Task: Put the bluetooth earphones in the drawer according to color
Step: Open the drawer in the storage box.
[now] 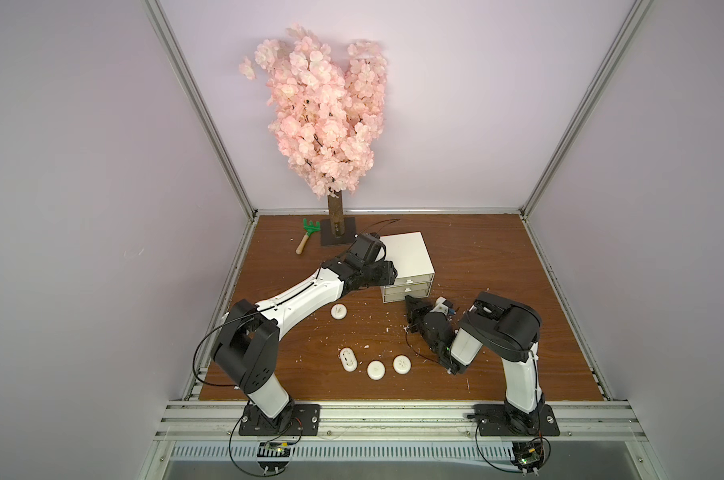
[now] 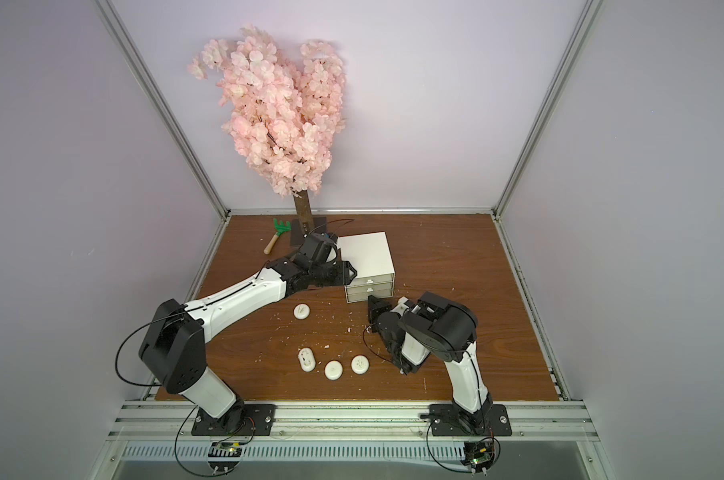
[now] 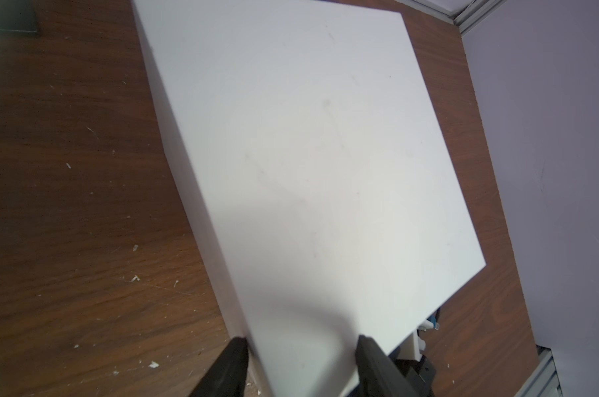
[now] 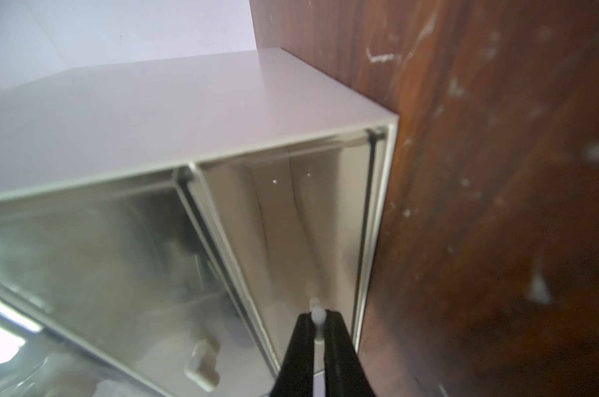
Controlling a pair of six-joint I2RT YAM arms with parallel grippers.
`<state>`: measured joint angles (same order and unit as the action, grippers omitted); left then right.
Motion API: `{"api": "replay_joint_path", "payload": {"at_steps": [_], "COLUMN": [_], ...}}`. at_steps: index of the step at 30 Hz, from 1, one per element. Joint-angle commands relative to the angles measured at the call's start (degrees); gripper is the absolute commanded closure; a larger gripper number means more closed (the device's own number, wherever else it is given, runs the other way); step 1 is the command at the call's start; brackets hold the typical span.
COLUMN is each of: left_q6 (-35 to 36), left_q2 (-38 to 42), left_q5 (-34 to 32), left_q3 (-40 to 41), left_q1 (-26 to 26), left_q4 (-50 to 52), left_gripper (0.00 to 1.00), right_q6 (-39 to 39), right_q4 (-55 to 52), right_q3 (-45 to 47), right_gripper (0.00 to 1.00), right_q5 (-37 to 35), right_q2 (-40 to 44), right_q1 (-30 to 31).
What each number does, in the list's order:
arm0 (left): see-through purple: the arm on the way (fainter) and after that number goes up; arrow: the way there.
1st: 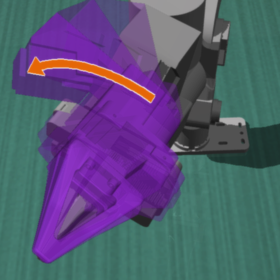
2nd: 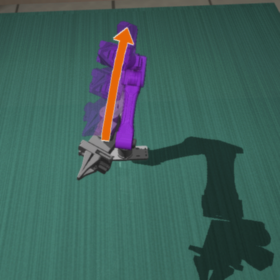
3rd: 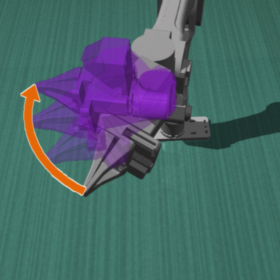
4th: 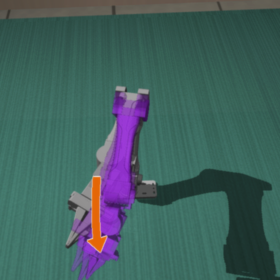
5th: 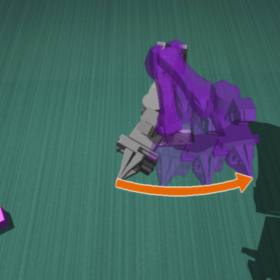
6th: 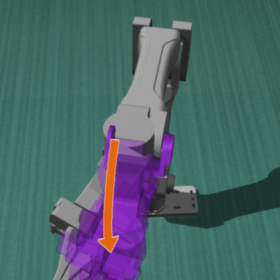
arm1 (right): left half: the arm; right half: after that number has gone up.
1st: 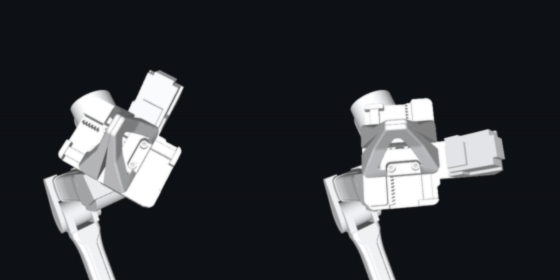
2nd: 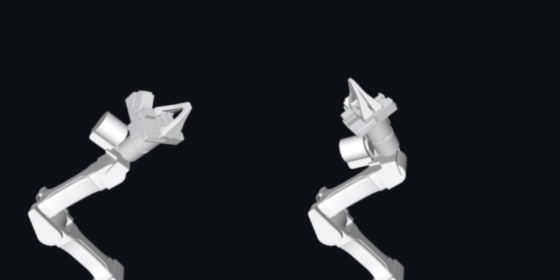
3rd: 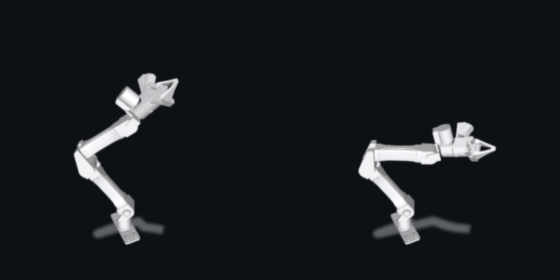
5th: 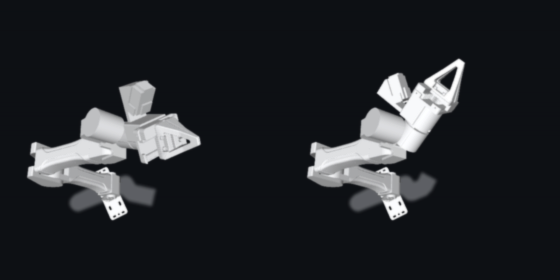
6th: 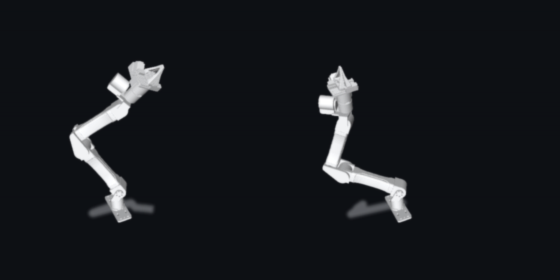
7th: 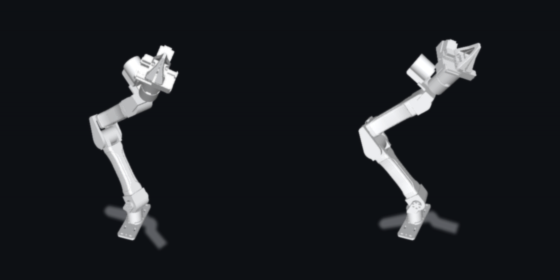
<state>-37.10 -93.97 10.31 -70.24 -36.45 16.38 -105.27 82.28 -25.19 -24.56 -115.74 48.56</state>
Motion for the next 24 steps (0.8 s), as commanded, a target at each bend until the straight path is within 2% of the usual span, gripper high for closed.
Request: {"api": "replay_joint_path", "payload": {"at_steps": [1, 8, 24], "left_q6": [0.5, -1.5, -4.6], "left_q2": [-0.9, -1.3, -1.3], "left_q5": [1.6, 1.6, 0.0], "left_q3": [1.2, 2.2, 5.2], "left_q1": [-1.3, -1.5, -2.6], "left_q4": [3.6, 1.2, -2.4], "left_gripper": [0.46, 0.46, 0.46], "right_q6": [-0.2, -0.9, -1.0], "right_q4": [-3.4, -6.2, -9.0], "right_q3": [-0.5, 0.3, 1.9], "right_gripper": [0.94, 1.0, 1.0], "right_q5": [0.7, 4.2, 8.1], "right_q2": [-1.0, -0.5, 1.3], "right_q1": [-0.9, 0.3, 2.2]}}
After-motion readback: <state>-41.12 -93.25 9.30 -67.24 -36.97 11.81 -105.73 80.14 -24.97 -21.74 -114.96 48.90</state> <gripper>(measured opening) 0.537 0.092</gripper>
